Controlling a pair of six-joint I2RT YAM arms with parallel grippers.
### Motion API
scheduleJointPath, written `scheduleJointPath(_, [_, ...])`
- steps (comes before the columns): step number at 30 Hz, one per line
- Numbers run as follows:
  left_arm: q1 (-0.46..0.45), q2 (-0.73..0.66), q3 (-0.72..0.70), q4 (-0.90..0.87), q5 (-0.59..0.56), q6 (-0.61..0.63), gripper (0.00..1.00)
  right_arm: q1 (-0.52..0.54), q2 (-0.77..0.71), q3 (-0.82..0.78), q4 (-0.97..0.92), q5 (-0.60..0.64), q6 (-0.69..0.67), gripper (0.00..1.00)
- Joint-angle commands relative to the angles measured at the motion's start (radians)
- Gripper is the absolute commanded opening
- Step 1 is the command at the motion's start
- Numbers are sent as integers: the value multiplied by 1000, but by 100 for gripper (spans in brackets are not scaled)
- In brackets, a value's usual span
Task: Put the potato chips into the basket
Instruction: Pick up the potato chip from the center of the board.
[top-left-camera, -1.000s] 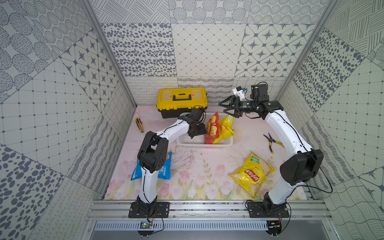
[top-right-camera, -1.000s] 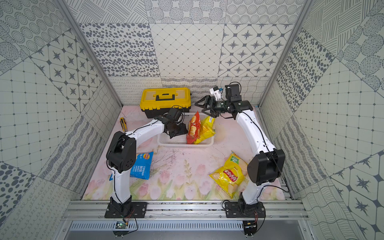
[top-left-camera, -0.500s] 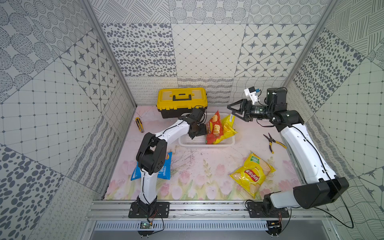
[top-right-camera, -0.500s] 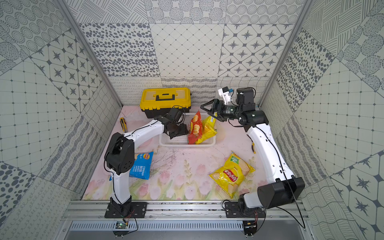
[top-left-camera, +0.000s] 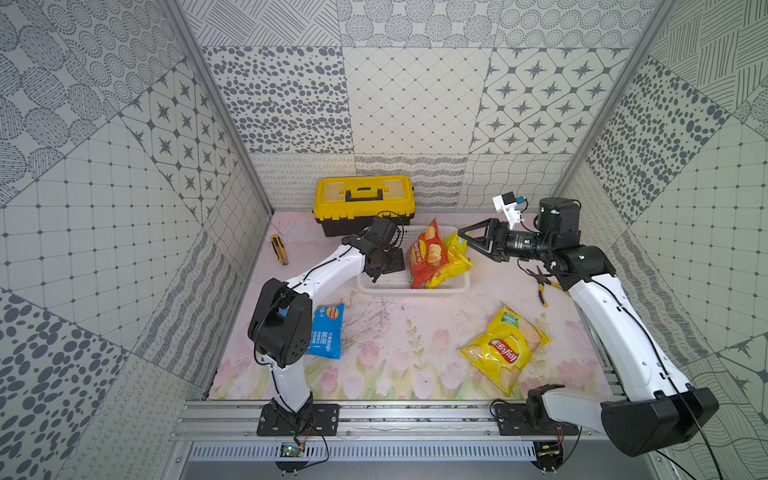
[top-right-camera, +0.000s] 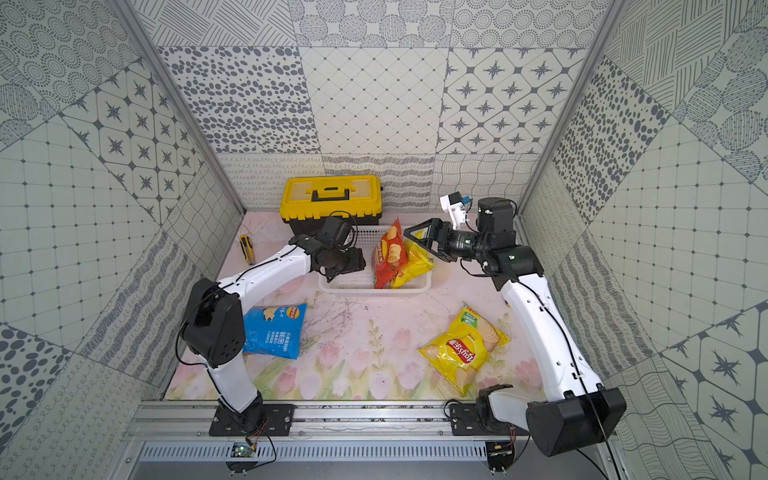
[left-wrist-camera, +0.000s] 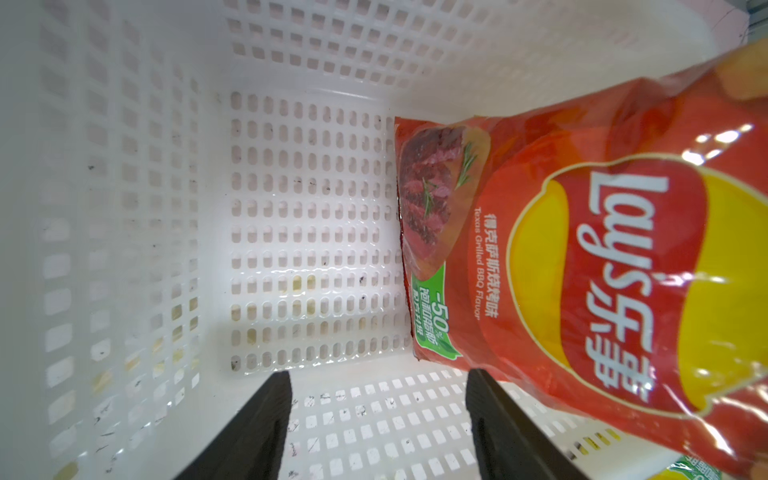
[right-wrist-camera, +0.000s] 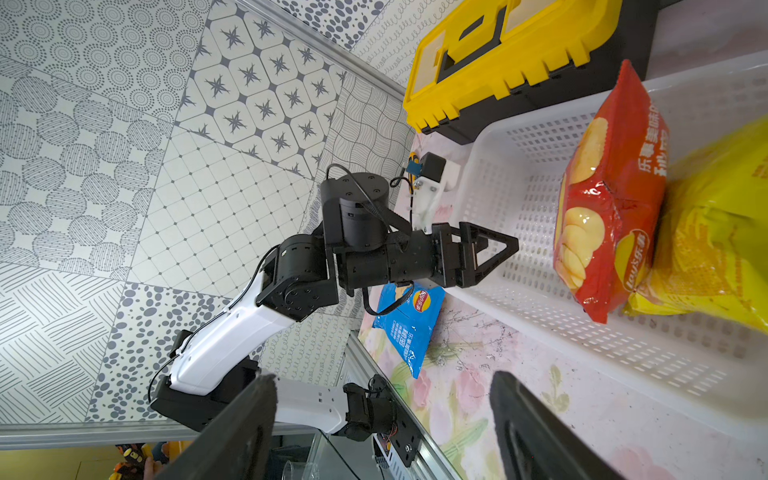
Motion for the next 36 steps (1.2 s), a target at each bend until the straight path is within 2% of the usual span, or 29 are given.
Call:
scheduleJointPath(1, [13, -68, -40, -34, -50, -6, 71, 31, -25, -17, 63, -5, 2, 85])
scheduleJointPath(6, [13, -225, -117, -62, -76, -17, 70, 173, -40, -57, 38, 80, -25, 81])
scheduleJointPath(11, [34, -503, -286, -135, -131, -49, 73, 491, -29, -177, 148, 295, 52, 76])
scheduleJointPath(14, [71, -657, -400, -189, -144, -73, 74, 666, 21, -232, 276, 405, 128, 74])
scheduleJointPath(18, [148, -802, -541, -244, -137, -92, 76, 816, 167, -234, 395, 492, 179, 73])
scheduleJointPath(25, [302, -922, -690, -249, -37, -131, 76, 860, 473, -191, 618, 452, 307, 72])
scheduleJointPath(29, [354, -956, -737, -251, -4, -145, 77, 861, 562, -164, 646, 468, 335, 71])
scheduleJointPath(36, [423, -908, -747, -237, 45, -178, 77, 881, 695, -135, 749, 461, 389, 66])
